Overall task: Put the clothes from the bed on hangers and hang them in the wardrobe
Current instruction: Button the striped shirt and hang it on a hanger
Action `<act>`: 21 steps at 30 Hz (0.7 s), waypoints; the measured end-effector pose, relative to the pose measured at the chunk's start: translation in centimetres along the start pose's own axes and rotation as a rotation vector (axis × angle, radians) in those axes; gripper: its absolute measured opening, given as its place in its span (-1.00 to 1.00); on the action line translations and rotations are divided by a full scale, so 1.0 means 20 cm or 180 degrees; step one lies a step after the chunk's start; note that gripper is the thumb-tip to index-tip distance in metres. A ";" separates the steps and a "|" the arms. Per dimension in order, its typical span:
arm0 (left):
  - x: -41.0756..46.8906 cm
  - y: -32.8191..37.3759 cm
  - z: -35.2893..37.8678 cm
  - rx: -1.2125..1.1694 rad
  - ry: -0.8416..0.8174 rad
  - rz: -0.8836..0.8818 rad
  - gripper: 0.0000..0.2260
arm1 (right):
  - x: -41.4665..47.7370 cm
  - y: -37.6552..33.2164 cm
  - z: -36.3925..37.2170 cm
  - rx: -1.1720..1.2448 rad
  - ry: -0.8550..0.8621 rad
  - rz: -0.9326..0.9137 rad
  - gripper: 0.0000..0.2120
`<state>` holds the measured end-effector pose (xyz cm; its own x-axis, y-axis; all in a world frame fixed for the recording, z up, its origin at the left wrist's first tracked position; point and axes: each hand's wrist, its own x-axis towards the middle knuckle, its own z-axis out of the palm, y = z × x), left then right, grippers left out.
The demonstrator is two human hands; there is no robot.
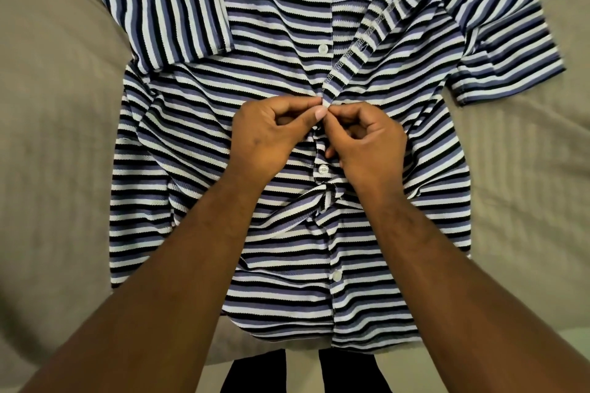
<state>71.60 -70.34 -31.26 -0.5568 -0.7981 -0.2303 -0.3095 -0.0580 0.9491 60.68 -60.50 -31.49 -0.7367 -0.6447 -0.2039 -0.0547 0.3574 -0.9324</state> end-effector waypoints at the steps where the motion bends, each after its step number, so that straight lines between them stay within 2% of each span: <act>1: 0.00 0.00 0.00 0.0017 0.0054 0.0018 -0.80 | 0.00 0.00 0.00 -0.0022 0.0014 -0.0018 -0.90; 8: 0.00 -0.02 0.05 0.0269 0.0392 0.0227 -0.85 | 0.00 0.01 0.00 -0.0014 -0.0054 -0.0055 -0.89; 16: 0.01 -0.03 0.07 0.0017 0.0377 -0.0026 -0.82 | 0.01 0.01 -0.01 -0.0126 -0.0216 -0.0118 -0.79; 21: -0.02 -0.04 0.06 0.0112 0.0380 0.0090 -0.82 | 0.05 0.01 0.01 -0.0834 -0.0316 -0.0442 -0.80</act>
<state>71.08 -69.33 -32.17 -0.4707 -0.8649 -0.1743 -0.3229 -0.0150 0.9463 59.98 -61.17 -31.98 -0.6412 -0.7579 -0.1202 -0.3315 0.4149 -0.8473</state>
